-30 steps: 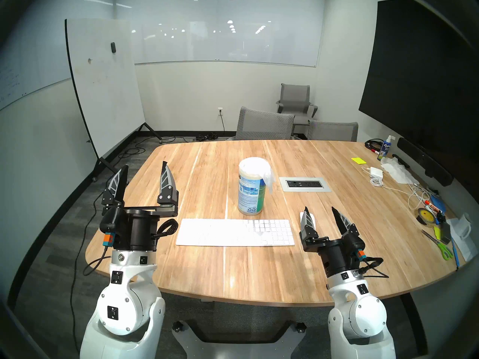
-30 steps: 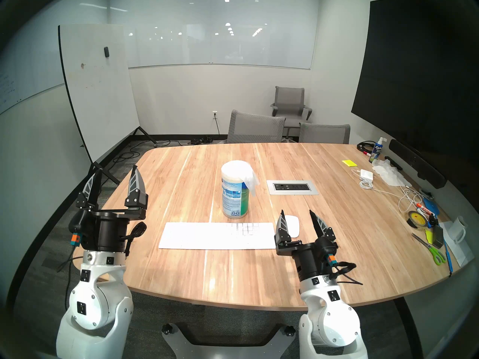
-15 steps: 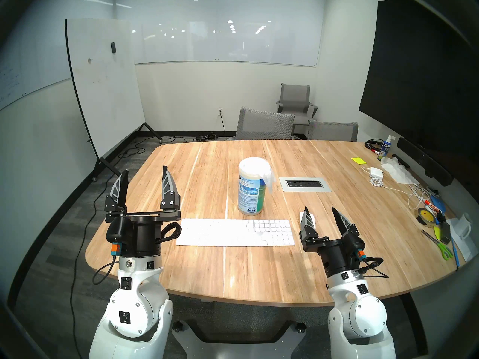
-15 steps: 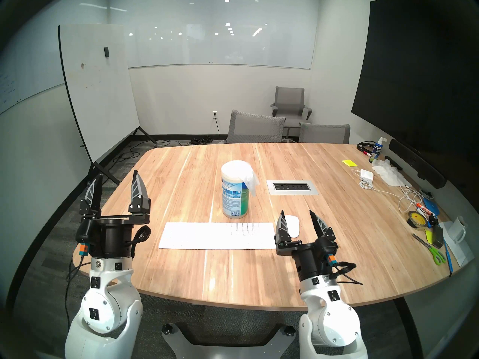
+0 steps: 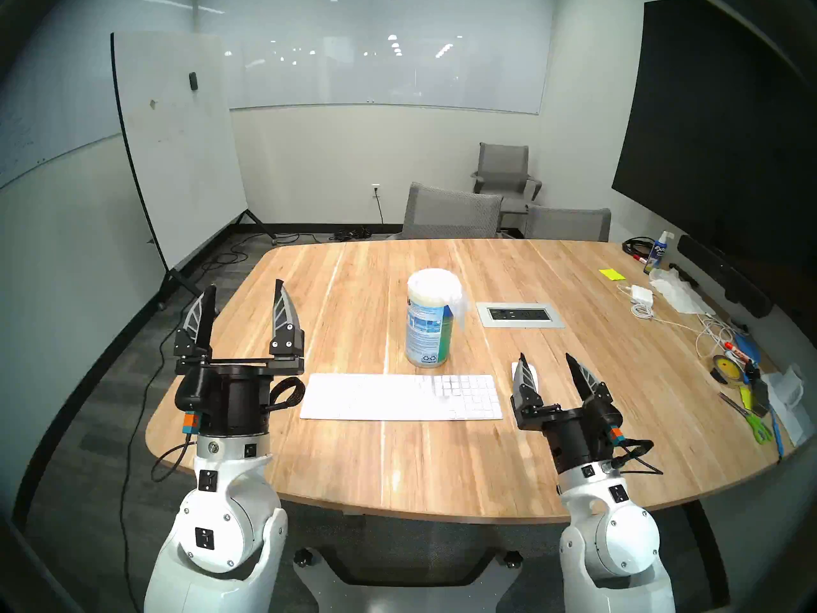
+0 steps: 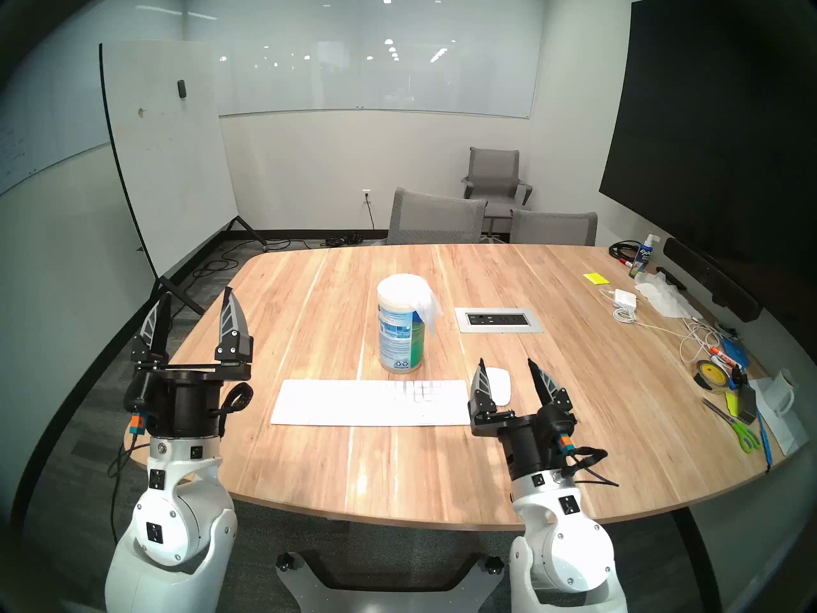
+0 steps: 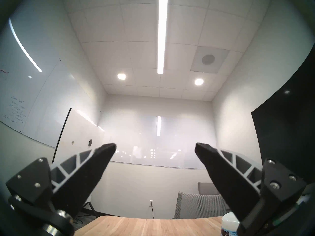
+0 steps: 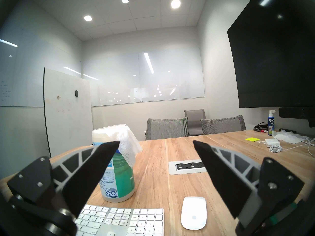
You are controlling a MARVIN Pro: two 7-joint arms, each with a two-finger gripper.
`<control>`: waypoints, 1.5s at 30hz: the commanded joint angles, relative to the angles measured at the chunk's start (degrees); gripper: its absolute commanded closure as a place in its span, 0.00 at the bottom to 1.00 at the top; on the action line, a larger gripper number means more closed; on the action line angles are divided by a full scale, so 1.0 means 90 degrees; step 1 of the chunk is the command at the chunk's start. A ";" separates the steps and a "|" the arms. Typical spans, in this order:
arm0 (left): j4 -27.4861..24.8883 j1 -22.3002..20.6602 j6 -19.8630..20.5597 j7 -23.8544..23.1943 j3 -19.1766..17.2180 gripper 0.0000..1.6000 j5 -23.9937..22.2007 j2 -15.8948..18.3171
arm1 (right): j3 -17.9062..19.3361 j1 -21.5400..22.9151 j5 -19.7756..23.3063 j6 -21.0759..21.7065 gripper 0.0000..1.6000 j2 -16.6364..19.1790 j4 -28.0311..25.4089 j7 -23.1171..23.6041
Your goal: Wipe the keyboards and mice with a disinfecting wipe, then set the wipe down
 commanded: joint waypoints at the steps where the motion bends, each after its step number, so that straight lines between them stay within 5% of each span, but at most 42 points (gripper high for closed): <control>1: 0.0365 -0.0633 0.0268 -0.0075 0.0181 0.00 0.0007 -0.0002 | 0.0000 0.0016 0.0001 -0.0008 0.00 0.0001 -0.0025 0.0001; 8: 0.0522 -0.0627 0.0401 -0.0129 0.0222 0.00 -0.0039 0.0006 | 0.0000 0.0012 0.0001 -0.0002 0.00 0.0000 0.0084 0.0000; 45: 0.2437 -0.2764 0.1540 -0.0422 0.0801 0.00 -0.0215 -0.0250 | -0.0001 0.0044 0.0002 -0.0005 0.00 0.0001 0.0523 0.0001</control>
